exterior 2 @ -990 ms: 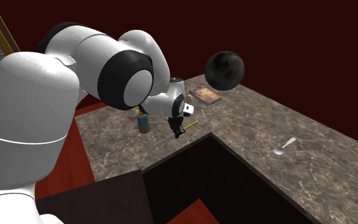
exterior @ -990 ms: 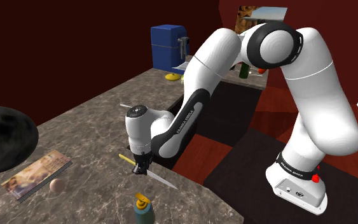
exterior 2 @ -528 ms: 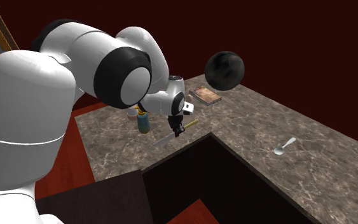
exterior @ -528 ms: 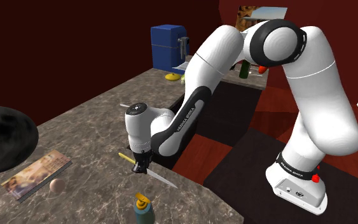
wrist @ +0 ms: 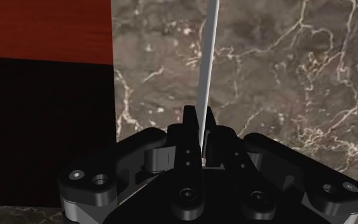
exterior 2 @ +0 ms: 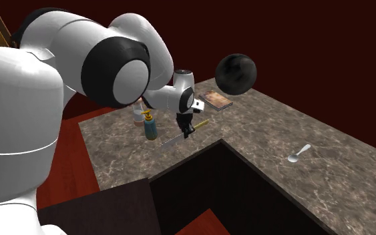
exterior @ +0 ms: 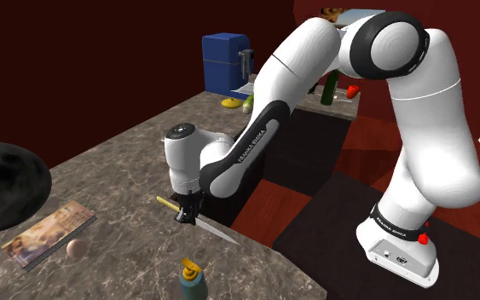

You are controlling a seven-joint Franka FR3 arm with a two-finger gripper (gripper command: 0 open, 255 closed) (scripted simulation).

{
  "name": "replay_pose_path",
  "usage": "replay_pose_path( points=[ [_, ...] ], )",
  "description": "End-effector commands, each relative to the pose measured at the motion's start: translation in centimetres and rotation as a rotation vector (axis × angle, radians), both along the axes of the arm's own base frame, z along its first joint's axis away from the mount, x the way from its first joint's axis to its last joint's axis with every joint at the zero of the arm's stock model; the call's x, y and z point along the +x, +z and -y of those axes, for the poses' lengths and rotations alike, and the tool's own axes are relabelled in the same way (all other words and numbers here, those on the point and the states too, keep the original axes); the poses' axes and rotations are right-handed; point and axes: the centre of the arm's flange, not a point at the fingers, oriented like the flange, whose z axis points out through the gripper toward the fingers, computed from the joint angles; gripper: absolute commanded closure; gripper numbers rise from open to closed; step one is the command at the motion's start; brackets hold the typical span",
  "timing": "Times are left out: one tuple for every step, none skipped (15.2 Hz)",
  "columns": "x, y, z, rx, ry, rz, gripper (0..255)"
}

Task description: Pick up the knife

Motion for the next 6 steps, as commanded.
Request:
replay_pose_path(
  points=[
    [0.0, 1.2, 0.0, 0.0, 0.0, 0.0, 255],
    [0.0, 1.7, 0.0, 0.0, 0.0, 0.0, 255],
    [0.0, 2.3, 0.0, 0.0, 0.0, 0.0, 255],
    [0.0, 2.8, 0.0, 0.0, 0.0, 0.0, 255],
    [-0.1, 2.9, 0.0, 0.0, 0.0, 0.0, 255],
    [0.0, 2.9, 0.0, 0.0, 0.0, 0.0, 255]
  ],
)
